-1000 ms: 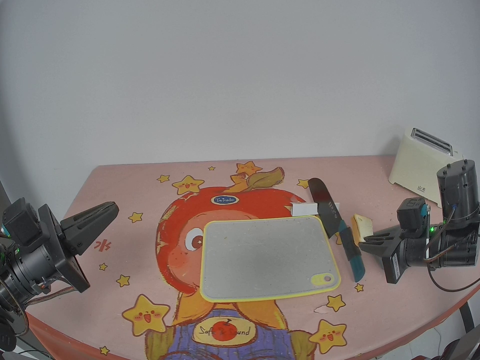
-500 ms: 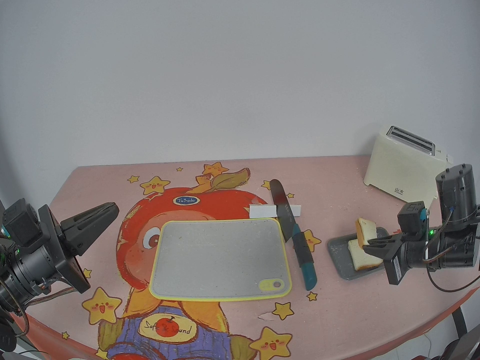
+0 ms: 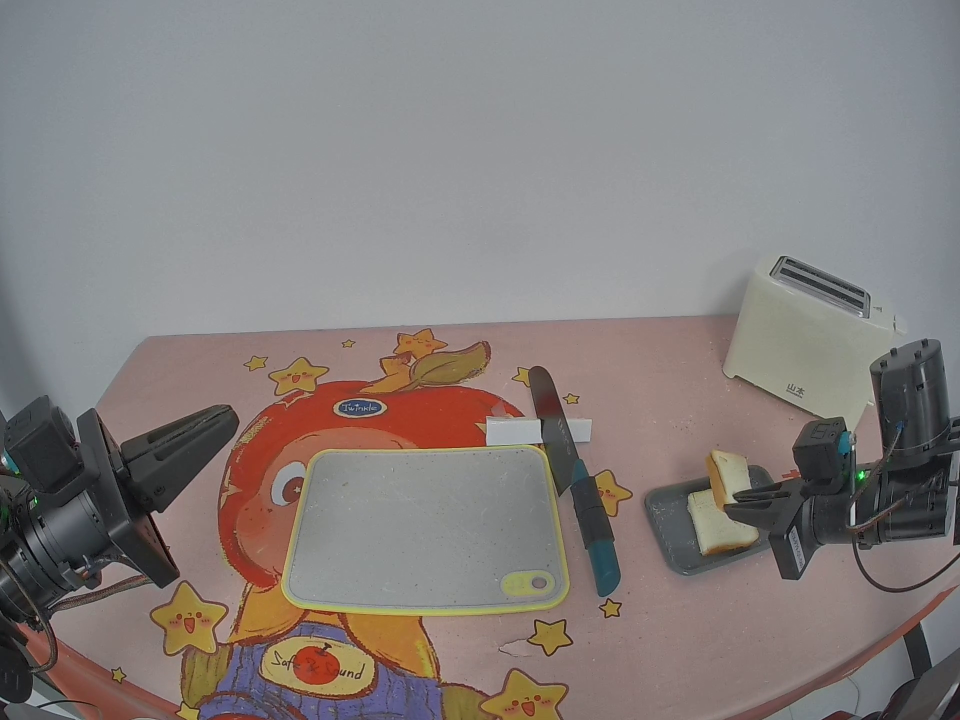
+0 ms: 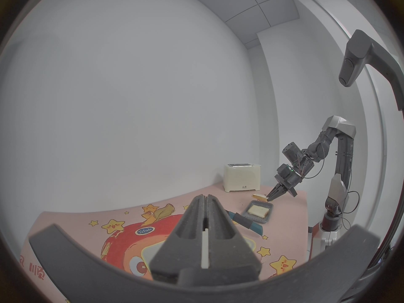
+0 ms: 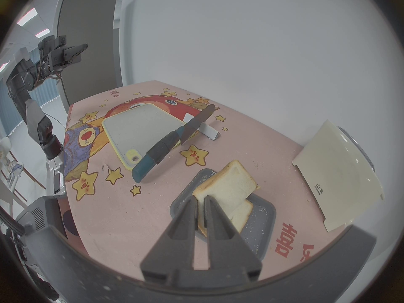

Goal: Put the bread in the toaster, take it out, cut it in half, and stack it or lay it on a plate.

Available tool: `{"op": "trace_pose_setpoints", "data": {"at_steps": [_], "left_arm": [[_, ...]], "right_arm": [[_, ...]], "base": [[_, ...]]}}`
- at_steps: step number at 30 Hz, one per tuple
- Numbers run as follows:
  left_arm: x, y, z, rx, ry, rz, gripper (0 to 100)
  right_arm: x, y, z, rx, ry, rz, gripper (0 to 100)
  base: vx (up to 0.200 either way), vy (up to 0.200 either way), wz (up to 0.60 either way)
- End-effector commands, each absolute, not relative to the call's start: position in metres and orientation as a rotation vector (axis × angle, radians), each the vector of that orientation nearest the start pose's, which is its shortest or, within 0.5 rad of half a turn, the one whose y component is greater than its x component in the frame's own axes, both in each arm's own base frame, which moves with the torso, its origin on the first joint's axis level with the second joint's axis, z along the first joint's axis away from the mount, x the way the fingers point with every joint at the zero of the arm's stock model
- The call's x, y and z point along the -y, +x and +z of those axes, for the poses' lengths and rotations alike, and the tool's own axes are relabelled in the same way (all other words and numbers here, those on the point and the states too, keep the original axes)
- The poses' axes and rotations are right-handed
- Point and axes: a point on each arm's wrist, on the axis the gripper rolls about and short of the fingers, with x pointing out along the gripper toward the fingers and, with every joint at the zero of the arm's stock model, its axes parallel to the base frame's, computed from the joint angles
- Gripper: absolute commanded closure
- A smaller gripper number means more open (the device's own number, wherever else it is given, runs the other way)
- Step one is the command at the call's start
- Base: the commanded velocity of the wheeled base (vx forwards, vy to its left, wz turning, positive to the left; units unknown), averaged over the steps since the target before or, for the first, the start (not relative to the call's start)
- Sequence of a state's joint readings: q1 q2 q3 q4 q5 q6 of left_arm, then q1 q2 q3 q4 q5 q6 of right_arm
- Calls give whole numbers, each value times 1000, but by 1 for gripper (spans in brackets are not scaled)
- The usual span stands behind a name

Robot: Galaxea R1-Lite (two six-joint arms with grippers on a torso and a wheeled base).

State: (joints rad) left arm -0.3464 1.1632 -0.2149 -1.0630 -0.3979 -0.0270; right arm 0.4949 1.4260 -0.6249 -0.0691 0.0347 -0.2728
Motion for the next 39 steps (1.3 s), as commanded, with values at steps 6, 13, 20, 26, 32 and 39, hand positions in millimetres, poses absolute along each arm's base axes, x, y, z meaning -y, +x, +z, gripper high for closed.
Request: {"op": "trace_pose_setpoints", "data": {"at_steps": [6,13,20,26,32,39], "left_arm": [[57,132,185,98,-15,-743,100],[57,131,185,98,-15,-744,100],[57,131,184,97,-15,-744,100],[56,130,183,90,-15,-744,100],[56,130,182,87,-15,-744,100],[56,130,182,87,-15,-744,100]], "right_arm": [[-98,192,146,-693,-441,589,100],[-102,196,138,-723,-458,602,100],[-109,194,128,-754,-496,642,100],[-113,201,115,-759,-500,644,100],[-116,205,103,-772,-505,646,100],[-117,206,100,-786,-509,647,100]], "base": [[0,-100,0],[0,0,0],[0,0,0],[0,0,0],[0,0,0],[0,0,0]]}}
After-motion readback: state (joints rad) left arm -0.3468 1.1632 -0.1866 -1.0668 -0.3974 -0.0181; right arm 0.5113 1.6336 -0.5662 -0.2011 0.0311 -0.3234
